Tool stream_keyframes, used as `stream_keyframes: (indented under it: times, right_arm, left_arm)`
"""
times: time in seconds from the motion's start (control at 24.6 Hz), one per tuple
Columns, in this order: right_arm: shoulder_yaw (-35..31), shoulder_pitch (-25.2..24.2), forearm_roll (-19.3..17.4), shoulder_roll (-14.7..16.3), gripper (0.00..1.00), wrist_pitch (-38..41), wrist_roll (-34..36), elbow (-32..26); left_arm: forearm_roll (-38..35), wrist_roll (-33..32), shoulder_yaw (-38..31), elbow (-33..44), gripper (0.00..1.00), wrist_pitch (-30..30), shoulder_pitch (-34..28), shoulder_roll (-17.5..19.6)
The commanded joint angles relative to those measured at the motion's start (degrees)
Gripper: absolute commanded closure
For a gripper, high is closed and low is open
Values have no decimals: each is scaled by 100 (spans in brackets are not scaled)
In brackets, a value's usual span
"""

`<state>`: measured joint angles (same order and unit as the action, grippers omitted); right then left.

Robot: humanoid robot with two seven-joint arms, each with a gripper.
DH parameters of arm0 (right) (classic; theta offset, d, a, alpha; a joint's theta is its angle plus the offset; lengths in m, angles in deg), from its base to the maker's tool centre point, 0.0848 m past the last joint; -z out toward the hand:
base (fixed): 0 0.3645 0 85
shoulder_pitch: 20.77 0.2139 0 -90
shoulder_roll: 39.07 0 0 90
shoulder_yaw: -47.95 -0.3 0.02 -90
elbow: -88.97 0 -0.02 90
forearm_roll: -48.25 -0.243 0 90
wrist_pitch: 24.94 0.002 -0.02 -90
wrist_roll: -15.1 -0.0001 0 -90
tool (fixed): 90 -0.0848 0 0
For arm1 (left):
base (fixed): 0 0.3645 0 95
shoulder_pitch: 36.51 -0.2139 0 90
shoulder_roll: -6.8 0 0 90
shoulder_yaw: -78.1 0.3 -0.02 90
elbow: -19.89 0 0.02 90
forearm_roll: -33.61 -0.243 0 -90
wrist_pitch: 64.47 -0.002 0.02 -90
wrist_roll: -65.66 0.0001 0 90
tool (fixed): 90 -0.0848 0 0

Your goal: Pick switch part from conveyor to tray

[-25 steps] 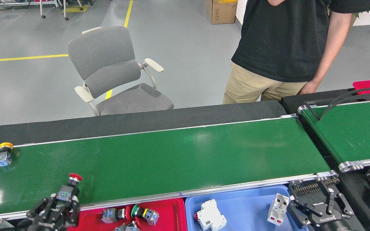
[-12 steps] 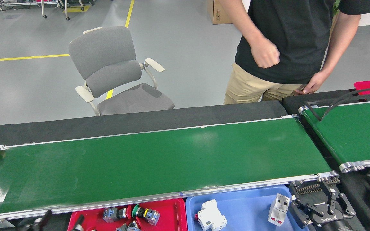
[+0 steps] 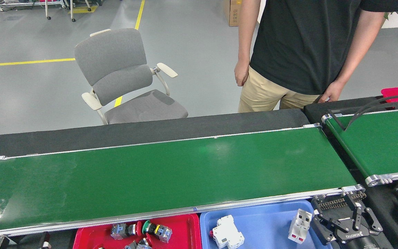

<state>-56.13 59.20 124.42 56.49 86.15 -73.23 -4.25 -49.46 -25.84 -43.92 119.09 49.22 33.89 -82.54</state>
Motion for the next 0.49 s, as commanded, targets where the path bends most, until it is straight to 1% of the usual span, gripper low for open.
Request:
stream_keyframes:
  times: [0.0, 0.28, 0.45]
  right_arm:
    - [-25, 72, -23, 32, 1, -17, 1, -82]
    - [-25, 72, -32, 41, 1, -34, 1, -82]
    - [-43, 72, -32, 32, 1, -61, 1, -73]
  left_arm:
    - [-7, 45, 3, 39, 0, -4, 27, 109]
    - [-7, 45, -6, 39, 0, -4, 36, 127]
    - [-34, 45, 12, 21, 0, -4, 185, 145]
